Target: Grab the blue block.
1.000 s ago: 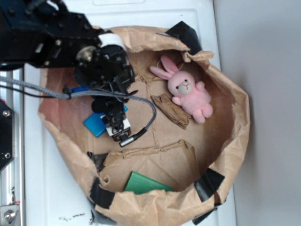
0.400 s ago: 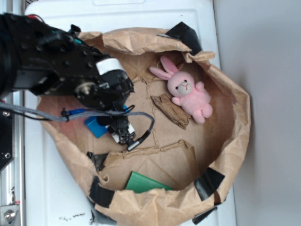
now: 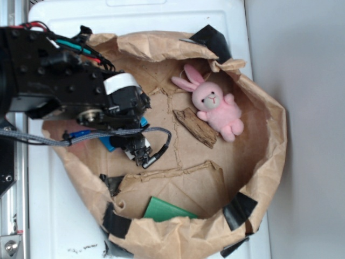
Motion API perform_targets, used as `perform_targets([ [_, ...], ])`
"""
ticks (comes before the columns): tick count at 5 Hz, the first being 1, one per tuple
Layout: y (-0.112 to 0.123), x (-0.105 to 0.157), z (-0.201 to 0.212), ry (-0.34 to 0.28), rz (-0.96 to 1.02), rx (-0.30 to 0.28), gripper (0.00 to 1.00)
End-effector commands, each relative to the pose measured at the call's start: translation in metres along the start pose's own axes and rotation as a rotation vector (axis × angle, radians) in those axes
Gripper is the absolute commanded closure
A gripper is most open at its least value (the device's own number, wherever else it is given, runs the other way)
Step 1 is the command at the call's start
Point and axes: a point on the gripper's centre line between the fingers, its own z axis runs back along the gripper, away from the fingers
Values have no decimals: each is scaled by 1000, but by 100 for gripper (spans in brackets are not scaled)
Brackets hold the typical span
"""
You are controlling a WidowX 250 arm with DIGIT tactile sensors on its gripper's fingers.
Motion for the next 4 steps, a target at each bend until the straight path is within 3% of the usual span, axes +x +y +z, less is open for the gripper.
perform_targets([
  [1, -10, 9, 19, 5, -21, -54, 100],
  [2, -21, 21, 57, 3, -7, -127, 100],
  [4, -35, 31, 93, -53, 30, -76, 100],
])
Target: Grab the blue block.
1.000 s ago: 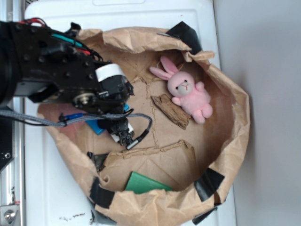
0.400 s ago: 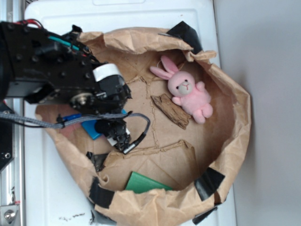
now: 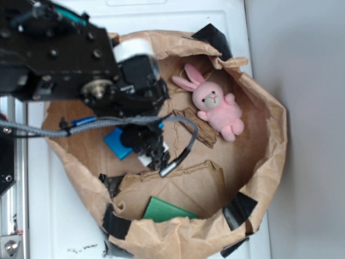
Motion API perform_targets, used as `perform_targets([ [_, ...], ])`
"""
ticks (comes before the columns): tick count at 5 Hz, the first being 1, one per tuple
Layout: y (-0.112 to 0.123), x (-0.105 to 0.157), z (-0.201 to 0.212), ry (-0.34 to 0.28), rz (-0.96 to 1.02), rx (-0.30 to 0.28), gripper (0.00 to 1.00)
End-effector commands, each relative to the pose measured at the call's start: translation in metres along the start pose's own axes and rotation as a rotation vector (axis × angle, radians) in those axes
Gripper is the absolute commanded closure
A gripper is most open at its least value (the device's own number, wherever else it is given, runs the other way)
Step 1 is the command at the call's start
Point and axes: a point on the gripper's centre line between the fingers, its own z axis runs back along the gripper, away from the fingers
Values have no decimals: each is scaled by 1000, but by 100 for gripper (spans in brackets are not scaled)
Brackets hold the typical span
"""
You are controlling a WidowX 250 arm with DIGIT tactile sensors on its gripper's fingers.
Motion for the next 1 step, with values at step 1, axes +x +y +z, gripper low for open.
perform_targets([
  [1, -5, 10, 26, -142, -52, 20, 100],
])
